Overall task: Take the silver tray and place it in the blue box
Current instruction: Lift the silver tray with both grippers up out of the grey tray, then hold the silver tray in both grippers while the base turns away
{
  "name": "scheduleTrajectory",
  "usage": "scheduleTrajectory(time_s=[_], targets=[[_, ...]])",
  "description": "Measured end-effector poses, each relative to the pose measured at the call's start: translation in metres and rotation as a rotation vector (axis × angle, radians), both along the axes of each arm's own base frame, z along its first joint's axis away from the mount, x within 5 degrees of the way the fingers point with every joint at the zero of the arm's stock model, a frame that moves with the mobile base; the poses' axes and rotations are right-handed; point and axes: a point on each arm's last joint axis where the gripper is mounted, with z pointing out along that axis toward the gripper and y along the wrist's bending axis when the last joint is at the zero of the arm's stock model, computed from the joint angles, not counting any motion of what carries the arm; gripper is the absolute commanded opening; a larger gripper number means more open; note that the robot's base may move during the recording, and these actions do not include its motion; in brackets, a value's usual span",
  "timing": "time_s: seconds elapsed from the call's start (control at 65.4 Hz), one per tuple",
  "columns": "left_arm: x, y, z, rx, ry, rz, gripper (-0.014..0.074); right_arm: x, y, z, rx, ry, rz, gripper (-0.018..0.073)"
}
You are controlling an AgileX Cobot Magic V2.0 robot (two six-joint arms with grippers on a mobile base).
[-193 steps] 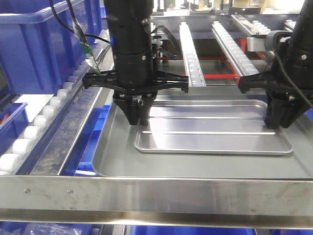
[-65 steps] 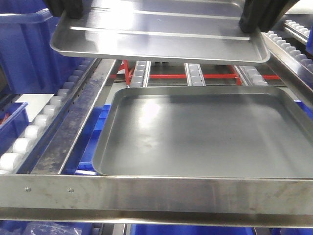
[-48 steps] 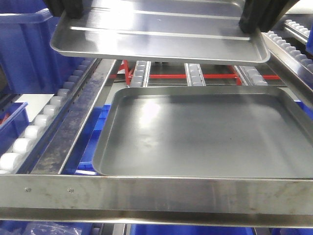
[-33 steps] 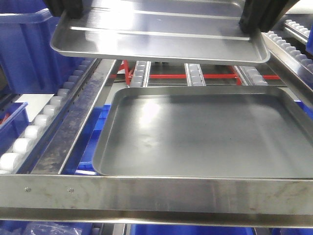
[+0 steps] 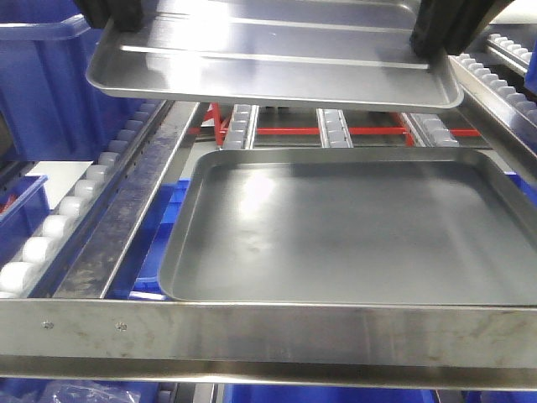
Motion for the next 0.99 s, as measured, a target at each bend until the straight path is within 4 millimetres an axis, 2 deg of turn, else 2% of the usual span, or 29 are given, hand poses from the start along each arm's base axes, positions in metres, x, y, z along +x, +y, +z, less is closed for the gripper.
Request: scheduleTrajectory(time_s=[0.993], targets=[[0.0000,0.0000,0.0000,0.000,0.000,0.000,-0.0098,0.0001,0.0001,0.0001,0.001,-0.002,0.000,0.0057]])
